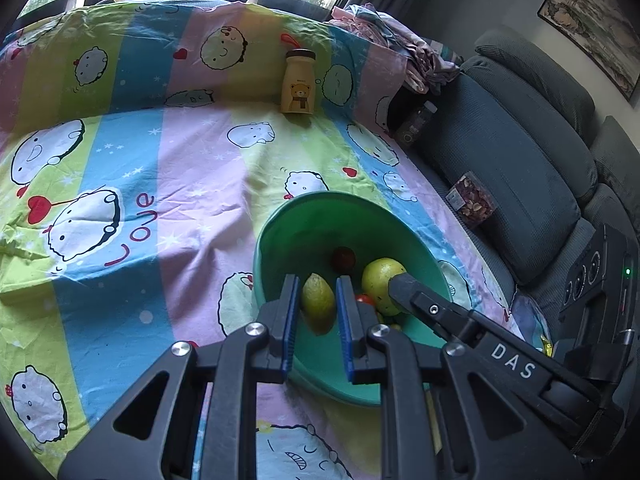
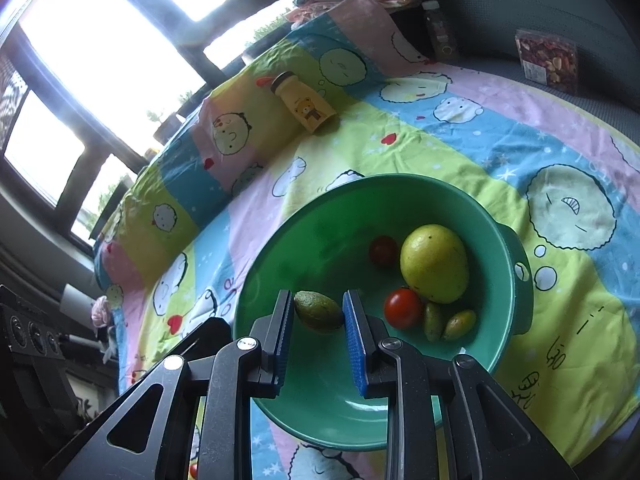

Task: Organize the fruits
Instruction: 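Lift and carry both green olives in both tools over the basin, then lower both held olives into the green basin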

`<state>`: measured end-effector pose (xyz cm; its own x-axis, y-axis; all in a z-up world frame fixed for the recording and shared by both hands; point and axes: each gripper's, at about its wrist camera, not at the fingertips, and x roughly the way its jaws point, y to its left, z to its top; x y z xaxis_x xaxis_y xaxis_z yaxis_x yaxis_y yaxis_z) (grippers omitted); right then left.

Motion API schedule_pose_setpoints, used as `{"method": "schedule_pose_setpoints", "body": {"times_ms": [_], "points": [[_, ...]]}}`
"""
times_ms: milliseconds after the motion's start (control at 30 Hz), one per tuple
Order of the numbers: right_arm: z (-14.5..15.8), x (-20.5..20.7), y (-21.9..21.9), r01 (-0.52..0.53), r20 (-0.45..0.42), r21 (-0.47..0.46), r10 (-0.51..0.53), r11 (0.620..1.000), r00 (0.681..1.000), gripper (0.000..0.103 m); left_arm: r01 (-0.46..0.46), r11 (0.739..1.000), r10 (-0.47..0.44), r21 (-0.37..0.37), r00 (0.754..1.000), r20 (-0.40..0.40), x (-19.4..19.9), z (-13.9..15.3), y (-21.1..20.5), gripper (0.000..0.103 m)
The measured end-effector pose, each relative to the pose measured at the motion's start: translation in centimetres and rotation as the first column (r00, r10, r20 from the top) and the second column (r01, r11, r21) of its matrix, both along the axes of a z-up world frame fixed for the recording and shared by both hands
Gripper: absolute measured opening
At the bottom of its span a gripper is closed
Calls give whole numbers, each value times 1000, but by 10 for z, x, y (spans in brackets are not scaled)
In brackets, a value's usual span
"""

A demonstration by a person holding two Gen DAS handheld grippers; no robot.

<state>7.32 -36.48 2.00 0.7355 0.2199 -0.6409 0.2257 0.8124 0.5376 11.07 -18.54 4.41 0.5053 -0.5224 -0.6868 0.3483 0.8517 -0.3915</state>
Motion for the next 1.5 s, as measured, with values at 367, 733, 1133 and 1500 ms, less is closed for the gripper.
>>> {"method": "schedule_pose_setpoints", "body": {"times_ms": [367, 733, 1133, 1500], "points": [[-7, 0, -11, 20, -26, 25, -19, 999, 999, 27, 51, 999, -51, 6, 998, -28, 3, -9, -19, 18], [-16, 3, -20, 44, -61, 28, -42, 999, 997, 27, 68, 998, -67, 14, 996, -58, 9, -18, -31, 18], [-24, 3, -29, 72, -96, 33, -69, 997, 993, 27, 72, 996, -68, 48, 995, -77, 12, -27, -40, 18], [-27, 3, -32, 83, -114, 29, -79, 996, 990, 27, 71, 994, -64, 87, 995, -81, 13, -34, -47, 18]]}}
